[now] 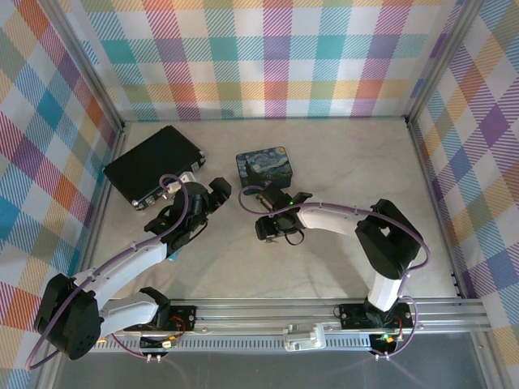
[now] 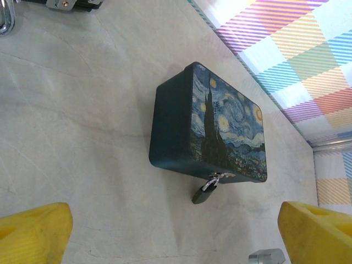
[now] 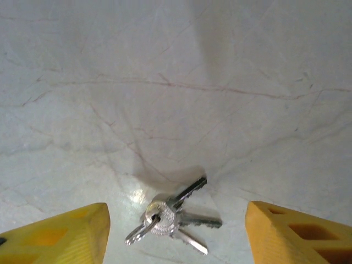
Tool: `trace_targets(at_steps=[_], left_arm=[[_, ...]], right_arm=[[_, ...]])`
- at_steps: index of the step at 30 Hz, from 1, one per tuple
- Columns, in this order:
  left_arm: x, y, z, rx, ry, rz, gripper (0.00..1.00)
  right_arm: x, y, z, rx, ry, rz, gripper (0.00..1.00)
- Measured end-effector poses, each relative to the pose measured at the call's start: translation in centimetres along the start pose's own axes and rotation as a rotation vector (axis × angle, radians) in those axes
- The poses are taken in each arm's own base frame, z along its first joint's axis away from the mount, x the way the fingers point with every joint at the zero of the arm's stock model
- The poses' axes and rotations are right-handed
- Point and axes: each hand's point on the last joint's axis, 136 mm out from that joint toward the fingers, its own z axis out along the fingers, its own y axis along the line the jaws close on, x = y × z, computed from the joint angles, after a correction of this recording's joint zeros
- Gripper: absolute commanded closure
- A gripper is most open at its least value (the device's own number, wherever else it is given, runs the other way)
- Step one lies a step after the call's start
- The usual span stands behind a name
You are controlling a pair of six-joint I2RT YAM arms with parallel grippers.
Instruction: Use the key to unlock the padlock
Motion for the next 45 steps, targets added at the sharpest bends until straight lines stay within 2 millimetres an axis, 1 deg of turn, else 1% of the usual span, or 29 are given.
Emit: trace_targets(at_steps=[3,7,8,10,17,20,24,27,28,31,33,38,41,45], left_arm=[[0.0,0.1,0.0,-0.006,0.001,0.004,0.04],[0.2,0.5,0.0,-0.021,0.005,0.008,0.04],[0.2,0.6,0.0,-0.025,0.004,0.009,0.04],[0.1,0.7,-0.1,-0.029,0.000,0.009,0.04],[-0.3,1.0,-0.4,-0.044,-0.018,0.011,0.04],[-0.6,1.0,-0.6,-0.046,-0.033,0.010,0.02],[-1.0,1.0,-1.0,-0.048,-0.049,0.012,0.01],[-1.1,1.2,-1.1,-0.054,-0.052,0.013,0.01],[-1.1,1.2,-1.1,-0.057,-0.053,0.014,0.01],[-1.1,1.4,-1.1,-0.062,-0.051,0.015,0.01],[-1.1,1.4,-1.1,-0.062,-0.051,0.015,0.01],[-1.4,1.6,-1.0,-0.069,-0.057,0.011,0.01],[-1.7,1.9,-1.0,-0.079,-0.066,0.005,0.01],[-2.2,2.4,-1.2,-0.093,-0.075,-0.003,0.01]], right_arm=[[-0.5,0.2,0.9,0.006,-0.002,0.010,0.36],[-0.2,0.4,2.0,0.006,0.012,0.006,0.39],[-0.3,0.5,2.0,0.008,0.012,0.006,0.40],[-0.5,1.4,2.1,-0.011,0.008,-0.003,0.41],[-0.3,4.4,2.5,-0.048,0.008,-0.049,0.43],[-0.1,4.9,2.5,-0.054,0.007,-0.062,0.42],[-0.2,4.7,2.3,-0.033,-0.006,-0.092,0.42],[-0.6,4.1,1.4,-0.006,-0.034,-0.132,0.43],[-0.6,3.9,1.0,-0.001,-0.043,-0.144,0.44],[-0.6,3.5,0.3,0.013,-0.059,-0.188,0.50],[-0.3,3.1,0.6,0.026,-0.052,-0.212,0.53],[1.9,1.5,1.6,0.062,0.007,-0.240,0.56],[2.2,1.2,1.7,0.070,0.018,-0.239,0.61],[2.3,1.0,1.8,0.082,0.018,-0.235,0.74]])
